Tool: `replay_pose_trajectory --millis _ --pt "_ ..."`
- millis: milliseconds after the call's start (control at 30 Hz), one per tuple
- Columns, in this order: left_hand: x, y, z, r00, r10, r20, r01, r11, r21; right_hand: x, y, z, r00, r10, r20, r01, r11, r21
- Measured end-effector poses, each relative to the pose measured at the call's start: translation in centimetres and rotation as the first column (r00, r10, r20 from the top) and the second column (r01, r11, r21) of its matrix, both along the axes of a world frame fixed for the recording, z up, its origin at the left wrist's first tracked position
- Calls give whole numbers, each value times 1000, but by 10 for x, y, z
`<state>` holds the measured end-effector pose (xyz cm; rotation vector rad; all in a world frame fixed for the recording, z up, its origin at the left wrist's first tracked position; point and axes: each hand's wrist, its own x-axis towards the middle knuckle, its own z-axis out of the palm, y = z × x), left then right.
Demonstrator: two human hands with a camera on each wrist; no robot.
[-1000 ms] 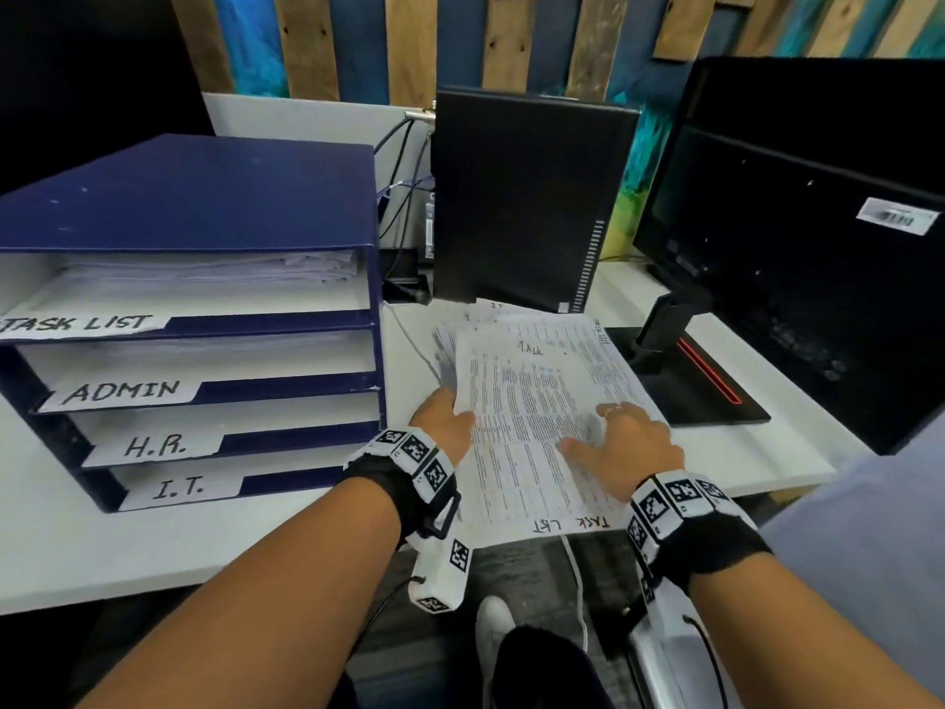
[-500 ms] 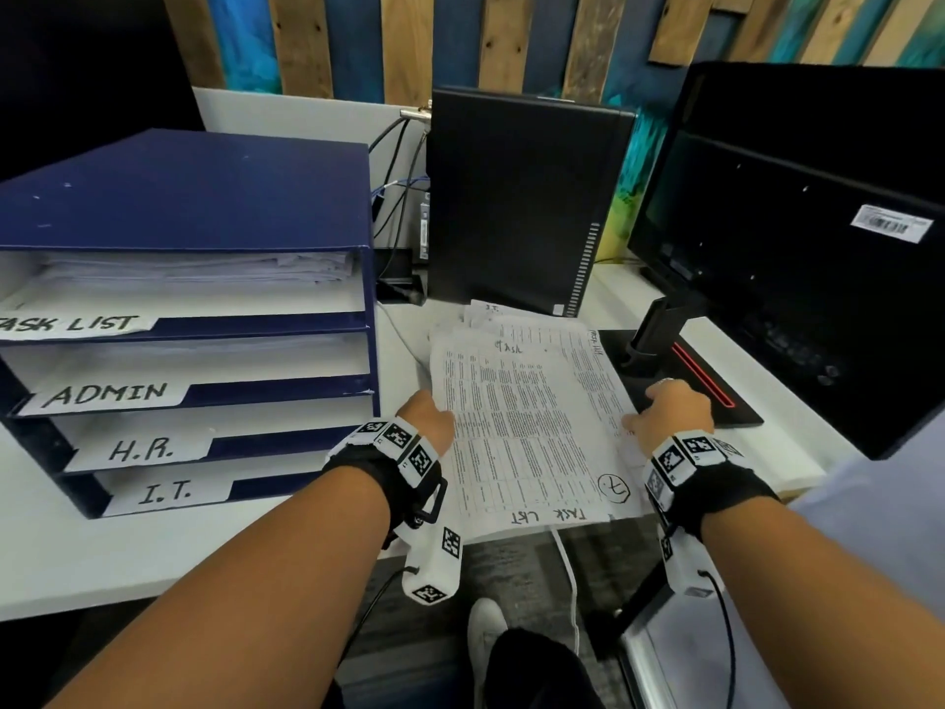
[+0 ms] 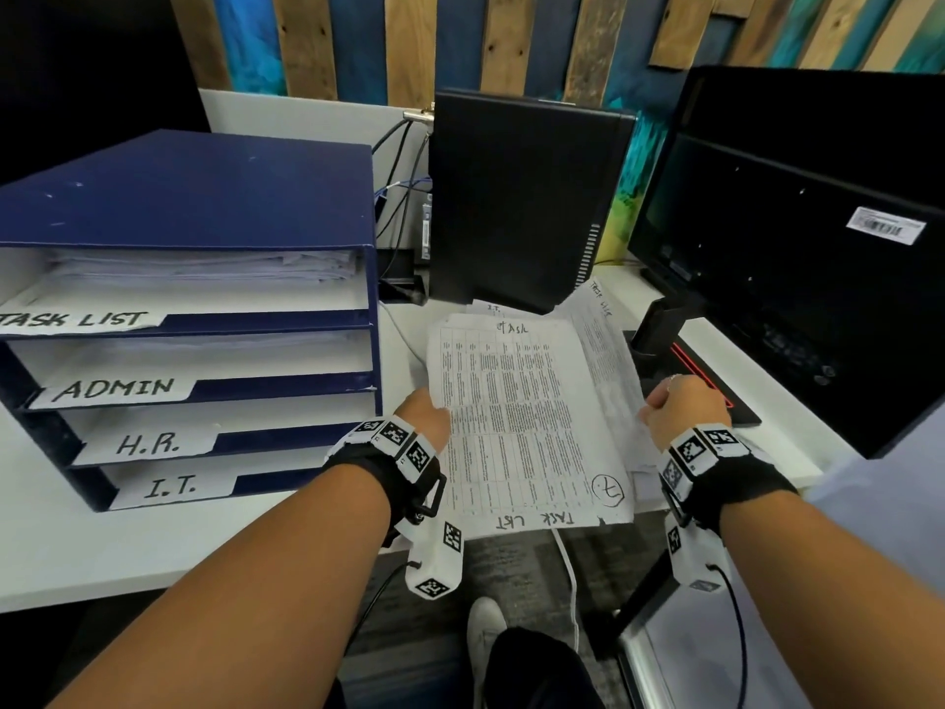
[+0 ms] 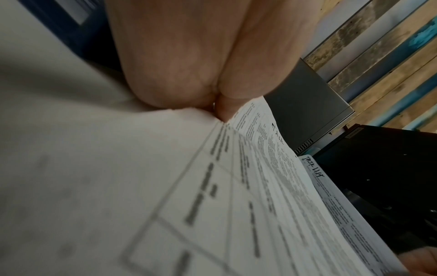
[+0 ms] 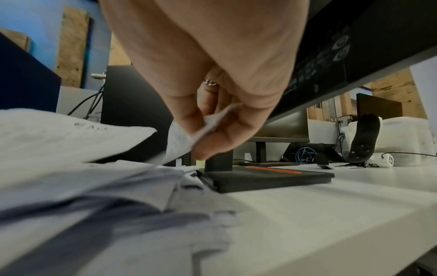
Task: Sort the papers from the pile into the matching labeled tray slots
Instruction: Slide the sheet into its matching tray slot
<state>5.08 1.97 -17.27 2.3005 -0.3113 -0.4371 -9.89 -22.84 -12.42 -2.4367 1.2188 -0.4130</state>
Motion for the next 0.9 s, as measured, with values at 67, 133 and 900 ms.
replay_pose_trajectory --millis 67,133,900 --pt "1 1 -1 1000 22 -13 -22 1000 -22 -3 -4 7 1000 13 2 -13 1000 2" --pt "3 0 -2 998 42 -42 -45 997 -61 -8 -3 12 998 56 -21 -54 995 81" --pt "-8 -5 10 958 108 -267 -170 961 -218 -12 34 5 988 151 -40 -128 927 352"
